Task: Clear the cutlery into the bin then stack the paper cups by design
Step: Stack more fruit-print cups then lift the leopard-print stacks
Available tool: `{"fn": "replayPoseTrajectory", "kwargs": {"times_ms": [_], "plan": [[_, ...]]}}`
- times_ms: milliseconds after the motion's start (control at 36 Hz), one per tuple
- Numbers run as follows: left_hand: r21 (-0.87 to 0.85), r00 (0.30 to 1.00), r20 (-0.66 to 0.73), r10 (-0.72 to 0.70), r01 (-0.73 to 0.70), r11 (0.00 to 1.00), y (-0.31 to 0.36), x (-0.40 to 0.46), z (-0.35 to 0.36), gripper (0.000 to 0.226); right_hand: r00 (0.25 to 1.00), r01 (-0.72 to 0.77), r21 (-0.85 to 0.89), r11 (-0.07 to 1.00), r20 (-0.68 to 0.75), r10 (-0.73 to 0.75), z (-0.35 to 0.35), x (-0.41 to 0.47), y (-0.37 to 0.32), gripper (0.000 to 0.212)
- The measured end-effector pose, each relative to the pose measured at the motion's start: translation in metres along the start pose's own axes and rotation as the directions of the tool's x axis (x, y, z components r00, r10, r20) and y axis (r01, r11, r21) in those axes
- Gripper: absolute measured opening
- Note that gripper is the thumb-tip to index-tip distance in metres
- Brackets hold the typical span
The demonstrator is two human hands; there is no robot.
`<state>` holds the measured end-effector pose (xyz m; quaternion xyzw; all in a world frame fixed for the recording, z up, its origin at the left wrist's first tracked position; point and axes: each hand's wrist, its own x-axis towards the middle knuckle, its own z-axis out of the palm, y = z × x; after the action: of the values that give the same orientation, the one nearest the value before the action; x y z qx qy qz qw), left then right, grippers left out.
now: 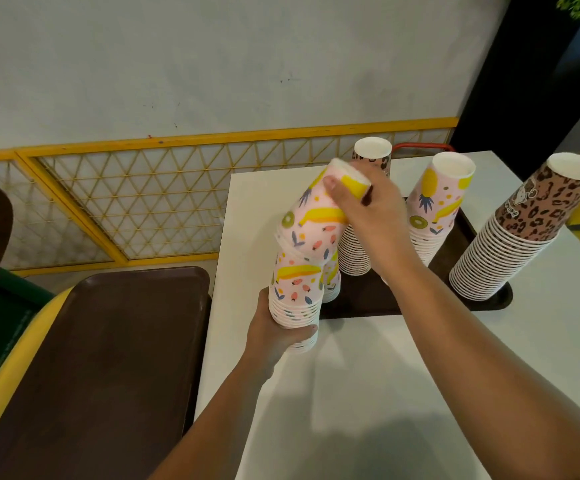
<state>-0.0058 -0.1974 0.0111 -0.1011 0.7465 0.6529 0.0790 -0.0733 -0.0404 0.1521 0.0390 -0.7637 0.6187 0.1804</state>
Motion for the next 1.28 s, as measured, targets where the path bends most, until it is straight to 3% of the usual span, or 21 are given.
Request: {"fn": "replayPoseTrajectory", "kwargs": {"times_ms": [83, 194, 333, 472, 556, 611, 694, 778, 917, 1278], "plan": [[0.000, 1.000, -0.026, -0.007, 0.007, 1.000, -0.004, 0.000, -0.003, 0.092, 0.981, -0.029, 0.087, 0.996, -0.189, 0.045, -0.006, 0.009, 0.002, 0.039], [-0.017, 0.999, -0.048, -0.019, 0.019, 1.000, -0.007, 0.002, -0.008, 0.093, 0.951, 0.007, -0.007, 1.000, -0.309, -0.009, -0.007, 0.013, 0.014, 0.041], [-0.025, 0.999, -0.049, -0.017, 0.016, 1.000, -0.007, 0.005, -0.010, 0.087, 0.988, 0.056, -0.200, 0.978, -0.128, -0.083, 0.007, 0.000, 0.039, 0.047], [-0.033, 0.999, -0.047, -0.015, 0.013, 0.999, -0.006, 0.005, -0.010, 0.084, 0.994, -0.004, -0.297, 0.955, 0.103, 0.036, 0.015, -0.011, 0.058, 0.060], [-0.031, 0.999, -0.037, -0.010, 0.009, 0.999, -0.006, 0.005, -0.009, 0.092, 0.990, 0.003, -0.294, 0.956, 0.134, 0.038, 0.016, -0.015, 0.059, 0.072], [-0.024, 0.999, -0.042, -0.008, 0.007, 1.000, -0.005, 0.005, -0.007, 0.091, 0.990, 0.048, -0.241, 0.969, 0.139, -0.015, 0.016, -0.020, 0.050, 0.069], [-0.035, 0.999, -0.036, -0.015, 0.013, 0.999, -0.004, 0.004, -0.004, 0.084, 0.967, 0.066, -0.114, 0.991, 0.253, -0.035, 0.019, -0.027, 0.039, 0.071], [-0.051, 0.999, -0.027, -0.017, 0.016, 0.999, 0.000, 0.003, -0.001, 0.087, 0.937, 0.050, -0.133, 0.990, 0.348, 0.000, 0.022, -0.032, 0.034, 0.067], [-0.045, 1.000, -0.002, 0.003, -0.003, 0.999, 0.005, -0.001, 0.003, 0.090, 0.945, 0.027, -0.129, 0.991, 0.328, 0.017, 0.025, -0.038, 0.033, 0.048], [-0.030, 1.000, -0.013, -0.019, 0.018, 0.999, 0.011, -0.007, 0.003, 0.082, 0.986, 0.021, -0.053, 0.998, 0.163, -0.012, 0.021, -0.031, 0.016, 0.036]]}}
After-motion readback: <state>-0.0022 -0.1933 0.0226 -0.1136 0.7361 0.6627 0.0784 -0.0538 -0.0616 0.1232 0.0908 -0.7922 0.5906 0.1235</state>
